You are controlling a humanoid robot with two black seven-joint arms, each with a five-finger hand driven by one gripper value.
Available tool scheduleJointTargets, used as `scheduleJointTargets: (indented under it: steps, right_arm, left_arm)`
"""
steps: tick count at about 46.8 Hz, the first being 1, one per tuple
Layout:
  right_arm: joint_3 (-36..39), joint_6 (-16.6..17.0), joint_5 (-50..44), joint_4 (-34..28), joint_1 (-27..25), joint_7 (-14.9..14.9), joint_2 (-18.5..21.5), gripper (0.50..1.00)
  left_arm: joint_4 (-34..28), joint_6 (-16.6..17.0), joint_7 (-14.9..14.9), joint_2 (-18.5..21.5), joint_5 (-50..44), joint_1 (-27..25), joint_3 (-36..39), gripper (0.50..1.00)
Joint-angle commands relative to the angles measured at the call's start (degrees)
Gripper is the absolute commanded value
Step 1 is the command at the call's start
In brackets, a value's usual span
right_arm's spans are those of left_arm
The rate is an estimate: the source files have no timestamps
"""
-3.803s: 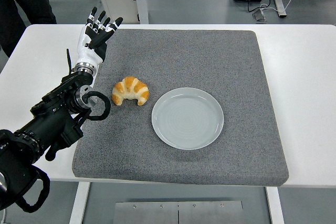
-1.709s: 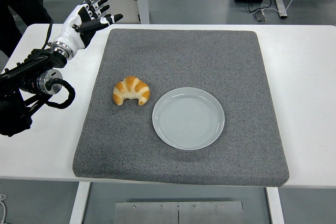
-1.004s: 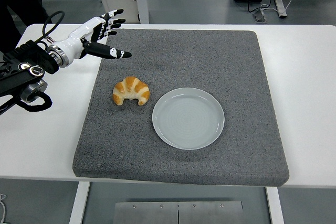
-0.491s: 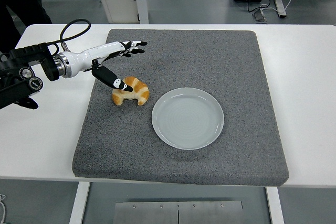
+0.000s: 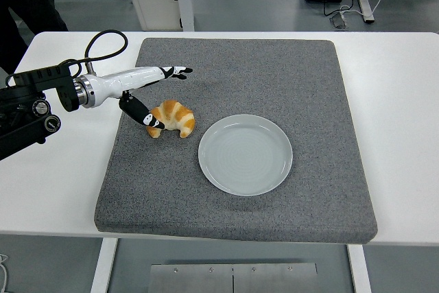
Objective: Place the bread on the plate
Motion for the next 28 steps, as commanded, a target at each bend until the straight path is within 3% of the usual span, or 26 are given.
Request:
scheduleJointTargets:
  steps: [1,14,28]
  right_arm:
    - [0.0,0.0,0.1,0.0,0.0,0.0,0.0,1.000]
    - [0.0,0.0,0.0,0.0,0.0,0.0,0.0,1.000]
    - [0.0,0.1,0.0,0.0,0.0,0.0,0.0,1.000]
  left_arm:
    - [0.0,2.3,0.0,0.0,0.5,-0.1,2.1,0.966]
    - [0.7,9.2,0.2,-1.9,0.5,-0.1,6.3,0.966]
    - [1.3,11.0,0.9,-3.4,0.0,0.5,6.4,0.966]
